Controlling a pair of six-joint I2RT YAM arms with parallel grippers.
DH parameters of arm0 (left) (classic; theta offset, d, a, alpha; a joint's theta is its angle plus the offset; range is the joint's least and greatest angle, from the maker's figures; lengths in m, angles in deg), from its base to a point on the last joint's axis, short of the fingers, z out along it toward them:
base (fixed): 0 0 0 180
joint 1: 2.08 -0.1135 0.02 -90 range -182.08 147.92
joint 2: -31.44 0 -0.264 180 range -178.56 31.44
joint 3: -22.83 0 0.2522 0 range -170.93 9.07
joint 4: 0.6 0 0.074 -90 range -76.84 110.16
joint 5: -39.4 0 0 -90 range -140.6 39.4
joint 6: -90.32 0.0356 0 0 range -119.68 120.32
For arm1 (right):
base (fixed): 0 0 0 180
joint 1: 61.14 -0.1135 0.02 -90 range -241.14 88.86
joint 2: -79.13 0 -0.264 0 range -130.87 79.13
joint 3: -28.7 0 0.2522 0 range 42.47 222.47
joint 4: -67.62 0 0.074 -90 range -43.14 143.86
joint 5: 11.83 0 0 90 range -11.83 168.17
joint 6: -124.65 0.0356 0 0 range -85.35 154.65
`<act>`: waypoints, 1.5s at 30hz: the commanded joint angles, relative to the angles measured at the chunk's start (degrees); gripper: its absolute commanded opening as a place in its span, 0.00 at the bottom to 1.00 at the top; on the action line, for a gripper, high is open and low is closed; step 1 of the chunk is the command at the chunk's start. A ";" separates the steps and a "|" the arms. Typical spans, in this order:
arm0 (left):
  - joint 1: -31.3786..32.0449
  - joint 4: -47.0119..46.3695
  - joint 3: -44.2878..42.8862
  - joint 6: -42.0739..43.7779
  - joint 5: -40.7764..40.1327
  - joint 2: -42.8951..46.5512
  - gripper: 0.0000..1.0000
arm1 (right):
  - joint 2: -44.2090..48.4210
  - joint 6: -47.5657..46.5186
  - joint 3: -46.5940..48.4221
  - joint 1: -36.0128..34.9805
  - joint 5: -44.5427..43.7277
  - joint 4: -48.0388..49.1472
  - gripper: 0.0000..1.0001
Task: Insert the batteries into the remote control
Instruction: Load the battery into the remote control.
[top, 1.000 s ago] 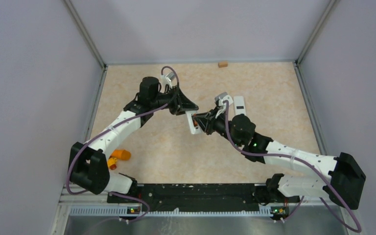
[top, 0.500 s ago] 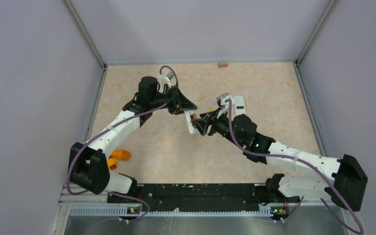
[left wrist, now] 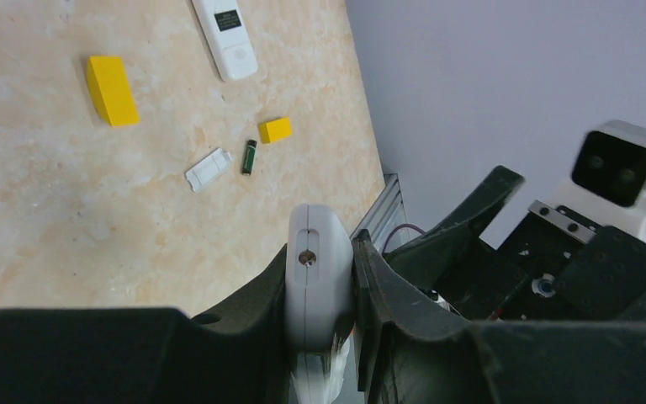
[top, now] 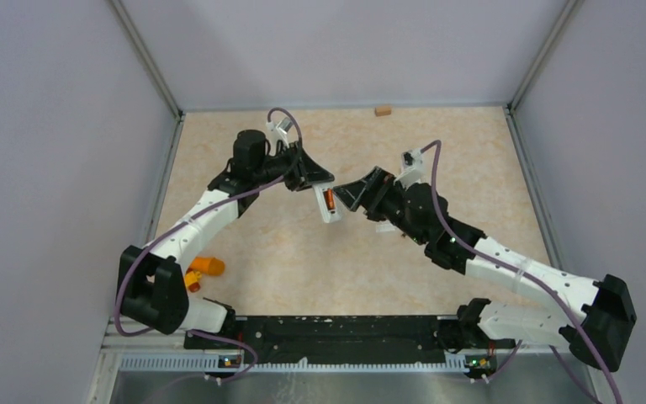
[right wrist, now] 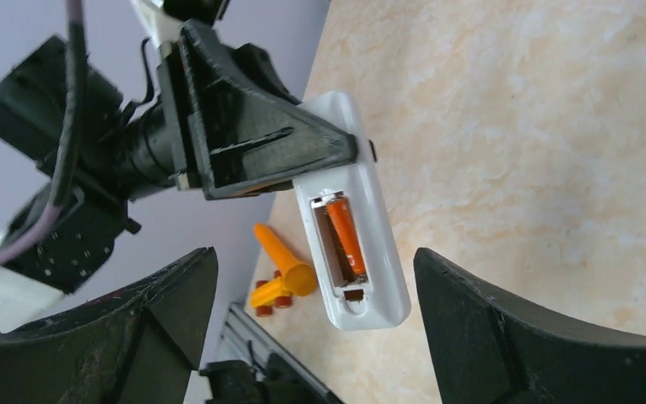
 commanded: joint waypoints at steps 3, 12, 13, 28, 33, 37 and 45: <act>-0.55 -7.00 0.54 1.06 -3.70 3.51 0.00 | 1.36 25.10 -0.29 5.93 5.48 -2.82 0.88; -0.75 -10.26 1.10 -3.41 -7.25 4.69 0.00 | -5.09 41.39 -0.94 8.08 18.38 5.18 0.88; -0.77 -10.27 1.10 -3.73 -7.54 4.62 0.00 | -5.34 42.28 -1.05 8.02 18.35 4.99 0.88; -0.98 -10.48 1.01 -5.25 -7.07 4.69 0.00 | -7.02 45.47 -3.26 8.06 15.91 7.74 0.94; -0.93 -10.38 0.89 -6.46 -4.80 4.52 0.00 | -9.61 42.80 -0.97 8.07 14.82 7.26 0.95; -0.91 -9.07 -0.11 -5.40 -2.74 4.39 0.00 | -9.97 42.93 -1.22 8.07 12.86 10.08 0.96; -0.98 -7.27 0.06 -3.75 -1.42 4.43 0.00 | -11.58 42.64 -0.50 8.07 12.59 13.56 0.96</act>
